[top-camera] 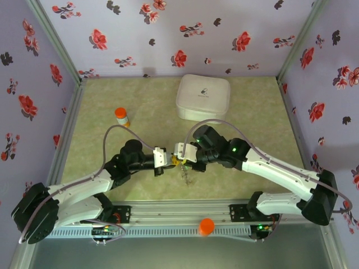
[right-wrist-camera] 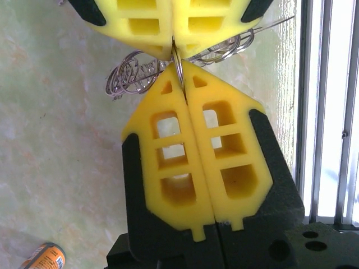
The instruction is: Put the keys on the keyring
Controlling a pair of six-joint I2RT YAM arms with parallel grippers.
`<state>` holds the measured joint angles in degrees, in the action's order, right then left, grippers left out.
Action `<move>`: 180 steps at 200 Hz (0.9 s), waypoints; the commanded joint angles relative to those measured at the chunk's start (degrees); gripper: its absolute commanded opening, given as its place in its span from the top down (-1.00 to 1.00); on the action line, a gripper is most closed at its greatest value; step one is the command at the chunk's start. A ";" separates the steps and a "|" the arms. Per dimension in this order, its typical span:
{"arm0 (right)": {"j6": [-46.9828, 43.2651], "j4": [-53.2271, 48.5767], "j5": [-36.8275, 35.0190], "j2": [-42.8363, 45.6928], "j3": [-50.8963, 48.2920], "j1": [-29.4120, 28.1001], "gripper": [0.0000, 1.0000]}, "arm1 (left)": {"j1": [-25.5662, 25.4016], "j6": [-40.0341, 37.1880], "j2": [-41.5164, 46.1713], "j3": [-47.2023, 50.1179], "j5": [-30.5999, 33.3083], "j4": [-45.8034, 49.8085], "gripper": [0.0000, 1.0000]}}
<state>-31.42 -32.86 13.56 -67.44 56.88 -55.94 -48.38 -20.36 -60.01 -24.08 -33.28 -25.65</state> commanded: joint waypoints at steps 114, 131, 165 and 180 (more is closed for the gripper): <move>15.22 16.81 5.13 13.52 -16.21 3.19 0.40 | 0.13 10.42 -2.91 6.19 -2.27 -27.24 1.00; 15.71 18.36 5.47 13.43 -16.79 3.17 0.40 | 0.13 11.71 -3.60 6.50 -2.36 -29.54 1.00; 15.37 19.76 4.65 12.64 -17.11 3.17 0.41 | 0.13 13.94 -4.33 6.54 -3.08 -32.81 1.00; 15.25 19.95 4.58 12.20 -16.96 3.18 0.42 | 0.13 15.08 -4.68 6.39 -3.93 -33.84 1.00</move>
<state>-17.30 -15.62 17.61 -55.11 40.29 -52.86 -48.38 -8.38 -64.34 -17.54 -35.11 -52.21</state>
